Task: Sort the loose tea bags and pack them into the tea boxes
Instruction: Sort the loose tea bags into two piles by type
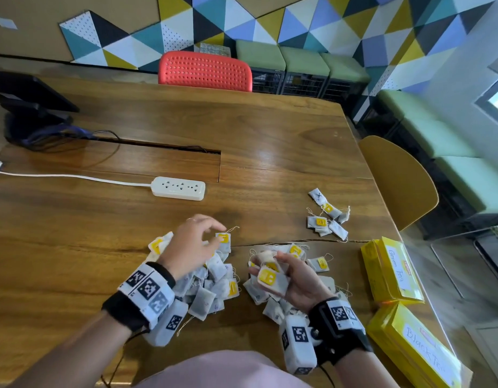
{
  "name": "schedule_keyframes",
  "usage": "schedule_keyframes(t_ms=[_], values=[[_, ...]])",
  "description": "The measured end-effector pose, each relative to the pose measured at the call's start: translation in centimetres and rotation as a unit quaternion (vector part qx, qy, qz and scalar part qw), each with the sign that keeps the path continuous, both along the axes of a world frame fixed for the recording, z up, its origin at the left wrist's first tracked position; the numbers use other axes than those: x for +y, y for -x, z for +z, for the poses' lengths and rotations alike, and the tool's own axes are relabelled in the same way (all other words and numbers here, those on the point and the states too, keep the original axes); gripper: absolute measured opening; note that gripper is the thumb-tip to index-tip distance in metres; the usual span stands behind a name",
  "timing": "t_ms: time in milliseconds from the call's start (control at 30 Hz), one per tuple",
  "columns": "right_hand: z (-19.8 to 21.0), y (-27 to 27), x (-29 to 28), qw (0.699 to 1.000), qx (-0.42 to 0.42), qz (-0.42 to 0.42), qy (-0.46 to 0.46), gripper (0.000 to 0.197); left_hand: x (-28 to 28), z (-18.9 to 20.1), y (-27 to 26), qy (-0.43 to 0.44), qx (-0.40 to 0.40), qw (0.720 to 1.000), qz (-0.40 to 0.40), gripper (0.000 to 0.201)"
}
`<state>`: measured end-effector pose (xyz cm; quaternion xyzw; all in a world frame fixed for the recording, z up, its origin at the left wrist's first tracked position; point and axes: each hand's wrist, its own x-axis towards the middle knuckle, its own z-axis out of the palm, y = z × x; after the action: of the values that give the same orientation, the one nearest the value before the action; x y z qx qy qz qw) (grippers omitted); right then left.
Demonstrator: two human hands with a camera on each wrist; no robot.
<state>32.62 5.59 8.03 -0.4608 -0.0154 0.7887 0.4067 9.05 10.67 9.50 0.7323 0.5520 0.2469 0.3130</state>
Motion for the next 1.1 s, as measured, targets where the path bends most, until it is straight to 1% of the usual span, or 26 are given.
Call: schedule_keyframes(t_ms=[67, 100, 133, 167, 200, 233, 267, 300, 367, 433, 500, 567, 633, 700, 733, 800, 900, 967, 1000, 1067, 1100], values=[[0.3, 0.6, 0.5, 1.0, -0.002, 0.015, -0.01, 0.034, -0.9, 1.4, -2.1, 0.022, -0.068, 0.991, -0.113, 0.015], [0.5, 0.8, 0.7, 1.0, 0.0, 0.02, -0.014, 0.033, -1.3, 1.9, -3.1, 0.042, -0.074, 0.98, -0.18, 0.02], [0.7, 1.0, 1.0, 1.0, 0.001, 0.023, -0.018, 0.033, -1.6, 2.0, -4.0, 0.044, -0.056, 0.967, -0.245, 0.029], [0.9, 1.2, 1.3, 0.999, 0.001, 0.028, -0.021, 0.033, -1.7, 1.7, -4.7, 0.025, -0.016, 0.955, -0.296, 0.037], [1.1, 1.4, 1.5, 0.999, 0.0, 0.036, -0.023, 0.033, -1.7, 1.4, -5.3, 0.0, 0.026, 0.945, -0.326, 0.04], [1.2, 1.5, 1.6, 0.999, -0.004, 0.044, -0.024, 0.033, -1.5, 1.0, -5.7, -0.017, 0.056, 0.94, -0.336, 0.041], [1.4, 1.7, 1.7, 0.998, -0.009, 0.047, -0.026, 0.032, -1.4, 0.7, -5.9, -0.023, 0.06, 0.94, -0.335, 0.038], [1.3, 1.8, 1.8, 0.998, -0.011, 0.048, -0.028, 0.033, -1.2, 0.6, -6.0, -0.017, 0.039, 0.944, -0.328, 0.033], [1.3, 2.0, 1.7, 0.998, -0.007, 0.044, -0.035, 0.034, -0.9, 0.5, -5.9, 0.003, -0.033, 0.955, -0.294, 0.021], [1.2, 1.9, 1.4, 0.998, -0.003, 0.043, -0.039, 0.035, -0.5, 0.5, -5.6, 0.024, -0.097, 0.97, -0.223, 0.013], [1.3, 1.5, 1.2, 0.999, 0.002, 0.039, -0.037, 0.036, -0.2, 0.2, -4.9, 0.079, -0.155, 0.975, -0.135, 0.012], [1.4, 1.3, 0.9, 0.999, 0.01, 0.032, -0.034, 0.036, 0.0, 0.1, -4.1, 0.141, -0.198, 0.967, -0.081, 0.021], [1.4, 1.1, 0.8, 0.999, 0.02, 0.027, -0.033, 0.039, 0.0, 0.0, -3.4, 0.189, -0.225, 0.954, -0.065, 0.032], [1.5, 0.9, 0.7, 0.999, 0.03, 0.024, -0.03, 0.044, -0.1, -0.1, -2.8, 0.212, -0.252, 0.942, -0.062, 0.032], [1.5, 0.8, 0.7, 0.999, 0.03, 0.025, -0.028, 0.045, -0.2, -0.2, -2.7, 0.206, -0.252, 0.944, -0.063, 0.026], [1.6, 0.7, 0.6, 0.999, 0.022, 0.033, -0.03, 0.042, -0.2, -0.3, -2.5, 0.172, -0.22, 0.957, -0.072, 0.014], [1.6, 0.8, 0.5, 0.998, 0.003, 0.048, -0.038, 0.041, -0.2, -0.4, -2.8, 0.121, -0.16, 0.978, -0.05, 0.024], [1.5, 0.9, 0.5, 0.998, -0.014, 0.058, -0.036, 0.041, -0.5, 0.1, -3.3, 0.084, -0.139, 0.986, -0.033, 0.014], [1.6, 1.0, 0.4, 0.997, -0.02, 0.066, -0.037, 0.04, -0.5, 0.1, -3.6, 0.061, -0.118, 0.99, -0.041, 0.016], [1.9, 1.3, 0.3, 0.995, -0.03, 0.087, -0.049, 0.034, -0.6, -0.2, -4.1, 0.042, -0.051, 0.994, -0.085, 0.038], [1.9, 1.4, 0.3, 0.994, -0.033, 0.093, -0.056, 0.032, -0.6, -0.3, -4.3, 0.04, -0.026, 0.993, -0.106, 0.042]])
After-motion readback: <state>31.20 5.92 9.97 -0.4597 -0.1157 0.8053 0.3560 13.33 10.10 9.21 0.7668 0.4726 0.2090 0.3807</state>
